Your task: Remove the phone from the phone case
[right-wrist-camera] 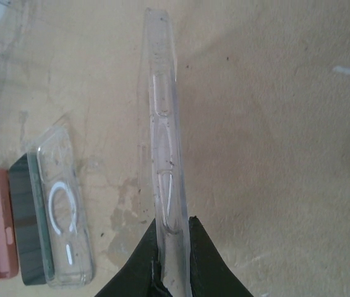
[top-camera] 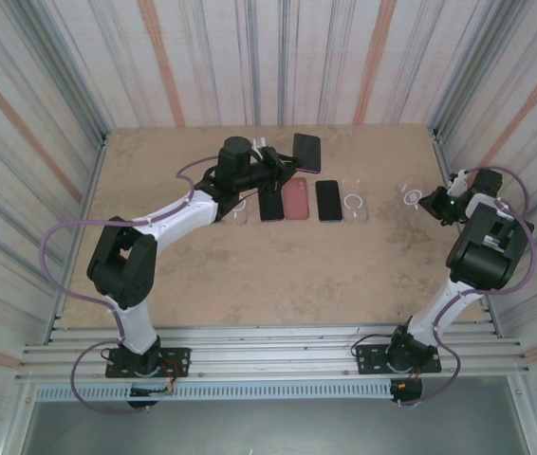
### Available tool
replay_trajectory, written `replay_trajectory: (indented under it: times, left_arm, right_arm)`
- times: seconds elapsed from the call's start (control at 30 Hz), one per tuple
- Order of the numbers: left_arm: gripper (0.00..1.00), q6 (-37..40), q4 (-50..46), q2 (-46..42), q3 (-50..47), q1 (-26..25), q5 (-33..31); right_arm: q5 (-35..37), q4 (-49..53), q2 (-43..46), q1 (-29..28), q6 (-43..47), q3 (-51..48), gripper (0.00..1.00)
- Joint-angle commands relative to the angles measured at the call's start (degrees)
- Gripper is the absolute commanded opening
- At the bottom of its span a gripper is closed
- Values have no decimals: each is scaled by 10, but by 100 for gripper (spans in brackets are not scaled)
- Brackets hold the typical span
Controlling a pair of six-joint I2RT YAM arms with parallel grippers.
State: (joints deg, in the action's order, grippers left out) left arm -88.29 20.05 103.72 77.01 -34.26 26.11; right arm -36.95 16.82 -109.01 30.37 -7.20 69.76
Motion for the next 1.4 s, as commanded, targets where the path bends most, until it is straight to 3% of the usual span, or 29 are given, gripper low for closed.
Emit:
replay_trajectory:
  times: [0.0,0.13,0.33,0.53,0.8,1.1,1.27,1.37]
  left_arm:
    - [2,18,42,2,29,-5,11]
    - [2,17,42,7,34,-6,11]
    - [3,16,40,11,40,-10,12]
    - [3,15,38,17,48,-10,12]
    - [3,17,35,19,52,-12,14]
    - [4,74,-12,21,67,-10,20]
    - [4,90,-6,29,67,-10,12]
    - [4,84,7,36,70,-11,2]
  right_arm:
    - [-1,21,-20,3,3,30,4]
    - [12,32,-31,3,-4,42,7]
    - [46,52,-32,0,8,54,21]
    - [128,71,-24,-13,32,61,33]
    - [211,83,-3,-42,64,87,38]
    - [119,78,79,-95,63,75,49]
    - [22,25,147,-134,-56,34,53]
    - [-22,-54,190,-165,-180,-10,54]
